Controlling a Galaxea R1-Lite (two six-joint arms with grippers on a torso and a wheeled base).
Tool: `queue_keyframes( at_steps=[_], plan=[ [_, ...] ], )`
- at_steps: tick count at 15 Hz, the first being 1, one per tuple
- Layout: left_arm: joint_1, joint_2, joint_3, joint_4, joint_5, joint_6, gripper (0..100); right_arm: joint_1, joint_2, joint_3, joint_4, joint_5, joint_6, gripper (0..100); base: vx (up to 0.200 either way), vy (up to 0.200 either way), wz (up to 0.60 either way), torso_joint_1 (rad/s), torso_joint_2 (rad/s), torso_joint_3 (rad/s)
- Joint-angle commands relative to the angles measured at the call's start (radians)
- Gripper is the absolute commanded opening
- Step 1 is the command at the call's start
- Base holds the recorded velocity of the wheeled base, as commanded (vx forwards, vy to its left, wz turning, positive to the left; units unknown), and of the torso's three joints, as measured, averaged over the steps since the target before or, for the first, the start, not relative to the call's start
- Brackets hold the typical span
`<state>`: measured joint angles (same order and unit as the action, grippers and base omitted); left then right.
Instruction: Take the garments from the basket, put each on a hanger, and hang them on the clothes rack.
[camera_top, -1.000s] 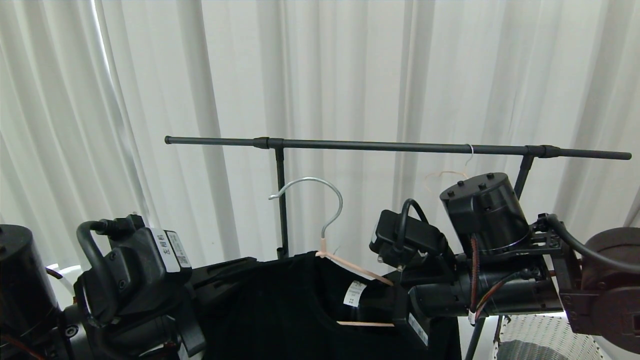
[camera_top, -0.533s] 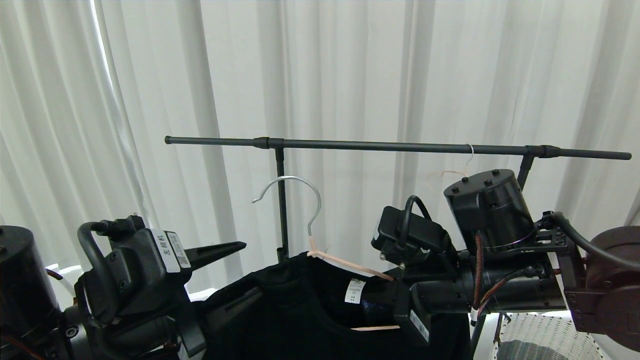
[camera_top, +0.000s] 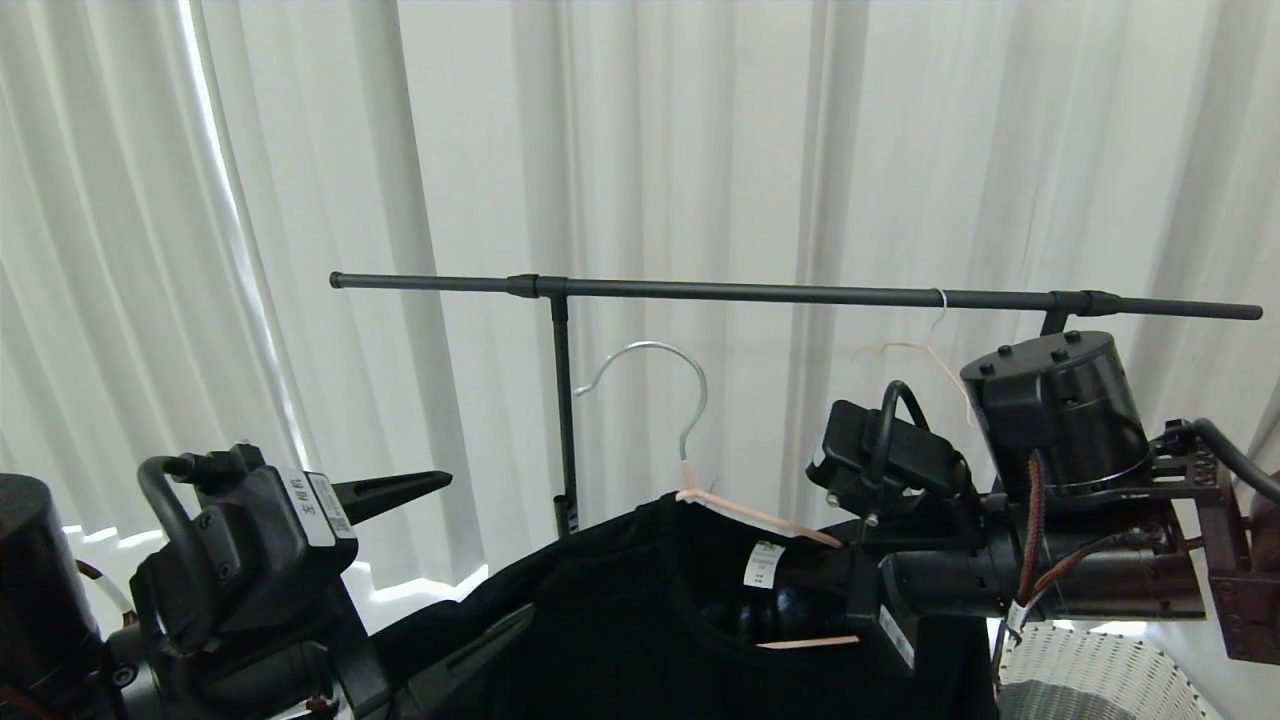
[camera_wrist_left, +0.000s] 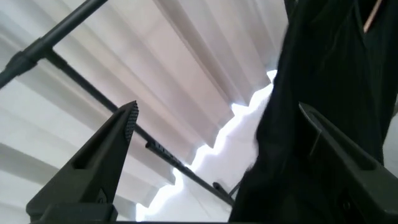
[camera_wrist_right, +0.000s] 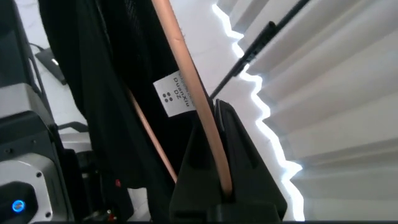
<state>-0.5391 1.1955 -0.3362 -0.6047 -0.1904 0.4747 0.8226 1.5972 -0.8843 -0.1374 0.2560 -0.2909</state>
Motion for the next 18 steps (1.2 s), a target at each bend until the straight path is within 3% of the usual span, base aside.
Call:
queue_keyframes(
  at_steps=[1, 5, 8, 9, 11, 13, 17, 18],
  plan=[
    [0.005, -0.031, 0.008, 0.000, 0.000, -0.019, 100, -0.060, -0.033, 0.041, -0.002, 0.000, -0.011, 0, 0.000, 0.000, 0.00, 0.000, 0.00, 0.000],
    [0.045, -0.071, 0.083, 0.000, -0.001, -0.033, 100, -0.138, -0.043, 0.042, -0.002, 0.002, -0.063, 0, 0.000, 0.000, 0.00, 0.000, 0.00, 0.000],
    [0.059, -0.082, 0.149, 0.003, -0.001, -0.153, 100, -0.143, -0.057, 0.044, -0.017, 0.006, -0.067, 0, 0.000, 0.000, 0.00, 0.000, 0.00, 0.000],
    [0.096, -0.048, 0.181, 0.006, -0.003, -0.231, 100, -0.141, -0.066, 0.045, -0.024, 0.009, -0.073, 0, 0.000, 0.000, 0.00, 0.000, 0.00, 0.000],
    [0.168, 0.010, 0.200, 0.006, -0.003, -0.277, 100, -0.140, -0.082, 0.047, -0.027, 0.016, -0.097, 0, 0.000, 0.000, 0.00, 0.000, 0.00, 0.000],
    [0.220, 0.042, 0.203, 0.006, -0.034, -0.278, 100, -0.135, -0.099, 0.045, -0.028, 0.037, -0.111, 0, 0.000, 0.000, 0.00, 0.000, 0.00, 0.000],
    [0.223, 0.047, 0.244, 0.006, -0.116, -0.235, 100, -0.102, -0.111, 0.045, -0.051, 0.037, -0.111, 0, 0.000, 0.000, 0.00, 0.000, 0.00, 0.000],
    [0.225, 0.052, 0.250, 0.006, -0.116, -0.234, 0, -0.097, -0.111, 0.047, -0.051, 0.035, -0.111, 0, 0.000, 0.000, 0.00, 0.000, 0.00, 0.000]
  ],
)
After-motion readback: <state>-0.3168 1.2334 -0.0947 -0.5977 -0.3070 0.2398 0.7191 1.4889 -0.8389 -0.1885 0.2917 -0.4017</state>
